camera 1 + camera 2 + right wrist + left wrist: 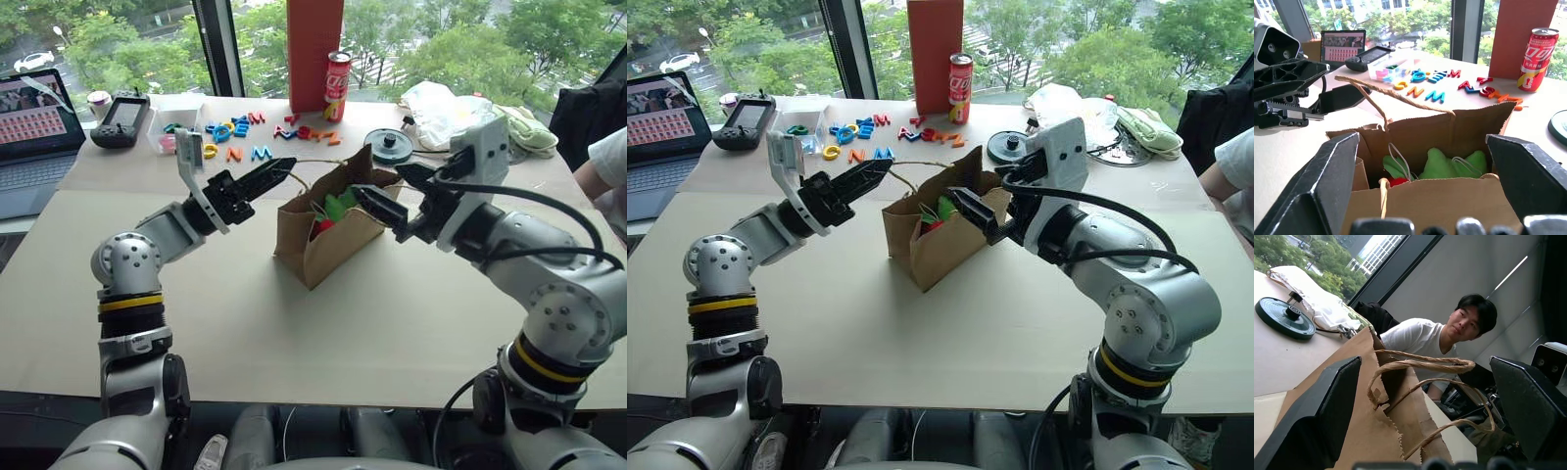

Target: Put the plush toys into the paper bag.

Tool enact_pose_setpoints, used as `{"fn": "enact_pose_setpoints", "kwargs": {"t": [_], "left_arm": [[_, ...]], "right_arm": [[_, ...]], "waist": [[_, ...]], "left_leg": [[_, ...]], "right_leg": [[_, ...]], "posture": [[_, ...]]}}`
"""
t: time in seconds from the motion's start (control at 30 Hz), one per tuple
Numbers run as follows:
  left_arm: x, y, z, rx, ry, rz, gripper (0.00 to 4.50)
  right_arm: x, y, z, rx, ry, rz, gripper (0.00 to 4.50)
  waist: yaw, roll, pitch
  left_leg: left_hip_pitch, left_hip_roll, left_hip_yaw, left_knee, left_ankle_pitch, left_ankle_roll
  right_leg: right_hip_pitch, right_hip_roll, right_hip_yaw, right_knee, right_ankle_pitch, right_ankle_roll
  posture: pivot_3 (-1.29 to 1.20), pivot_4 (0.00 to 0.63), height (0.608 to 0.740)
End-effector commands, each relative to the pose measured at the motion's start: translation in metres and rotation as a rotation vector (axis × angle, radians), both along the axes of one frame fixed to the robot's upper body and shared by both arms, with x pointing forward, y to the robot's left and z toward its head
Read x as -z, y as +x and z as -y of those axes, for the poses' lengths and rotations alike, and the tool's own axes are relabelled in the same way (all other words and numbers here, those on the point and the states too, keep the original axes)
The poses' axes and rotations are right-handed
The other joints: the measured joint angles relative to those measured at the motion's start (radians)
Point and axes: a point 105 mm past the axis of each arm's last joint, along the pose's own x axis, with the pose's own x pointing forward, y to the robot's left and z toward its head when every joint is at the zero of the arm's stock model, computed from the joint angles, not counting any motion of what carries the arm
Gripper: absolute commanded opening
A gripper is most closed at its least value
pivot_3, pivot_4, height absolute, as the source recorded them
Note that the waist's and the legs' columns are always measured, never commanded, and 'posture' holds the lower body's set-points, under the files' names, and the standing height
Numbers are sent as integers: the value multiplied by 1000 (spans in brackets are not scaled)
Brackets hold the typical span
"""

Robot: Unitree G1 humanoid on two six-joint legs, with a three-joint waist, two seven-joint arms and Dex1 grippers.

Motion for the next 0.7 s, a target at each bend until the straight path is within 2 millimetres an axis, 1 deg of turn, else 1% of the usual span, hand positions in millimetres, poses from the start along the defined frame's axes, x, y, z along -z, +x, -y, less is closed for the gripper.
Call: {"fn": "enact_pose_setpoints", "kwargs": {"t": [0.03,0.13,0.2,0.27,0.33,0.47,0.53,0.57,0.63,0.67,0.7], "left_arm": [[7,-10,-14,-10,109,37,4500],[36,-14,-19,-15,303,64,4500],[46,-18,-19,8,361,86,4500],[55,-19,-20,17,406,124,4500],[62,-18,-22,10,438,160,4500],[62,-20,-21,14,440,209,4500],[62,-21,-21,21,451,227,4500],[61,-21,-20,21,455,235,4500],[60,-20,-20,19,457,245,4500],[60,-20,-20,19,464,253,4500],[60,-20,-17,25,476,266,4500]], "right_arm": [[-14,-25,6,-109,-21,75,4454],[1,-47,2,-256,-96,26,4454],[9,-57,1,-321,-125,-8,4454],[13,-58,2,-336,-127,-25,4454],[18,-53,4,-314,-138,-51,4454],[26,-53,1,-332,-163,-72,3486],[37,-53,-4,-349,-193,-106,2784],[45,-53,-8,-357,-209,-133,2508],[54,-53,-12,-368,-229,-158,1735],[60,-50,-14,-361,-245,-170,1428],[69,-40,-14,-319,-274,-199,1109]], "waist": [[1,0,0],[1,0,0],[4,0,0],[5,0,0],[4,0,0],[3,0,0],[2,0,0],[2,0,0],[2,0,0],[2,0,0],[2,0,0]], "left_leg": [[0,0,0,0,0,0],[1,0,1,-1,0,0],[1,0,2,-2,0,0],[1,0,2,-2,0,0],[1,0,1,-1,0,0],[1,0,1,-1,0,0],[1,0,1,-1,0,1],[1,0,1,-2,0,1],[1,0,1,-2,0,1],[1,0,1,-2,0,1],[0,0,1,-2,0,1]], "right_leg": [[0,0,0,0,0,0],[1,0,0,-1,0,0],[1,0,0,-2,0,-1],[1,-1,0,-2,0,-1],[1,-1,0,-2,0,-1],[1,-1,0,-2,0,-1],[0,-1,1,-2,0,-1],[0,0,1,-2,0,-1],[0,0,1,-2,0,-1],[0,0,1,-2,0,-1],[0,0,1,-2,0,-1]], "posture": [[0,150,740],[0,150,740],[0,150,740],[0,150,740],[0,150,740],[0,150,740],[0,150,740],[0,150,740],[0,150,740],[0,150,740],[0,150,740]]}}
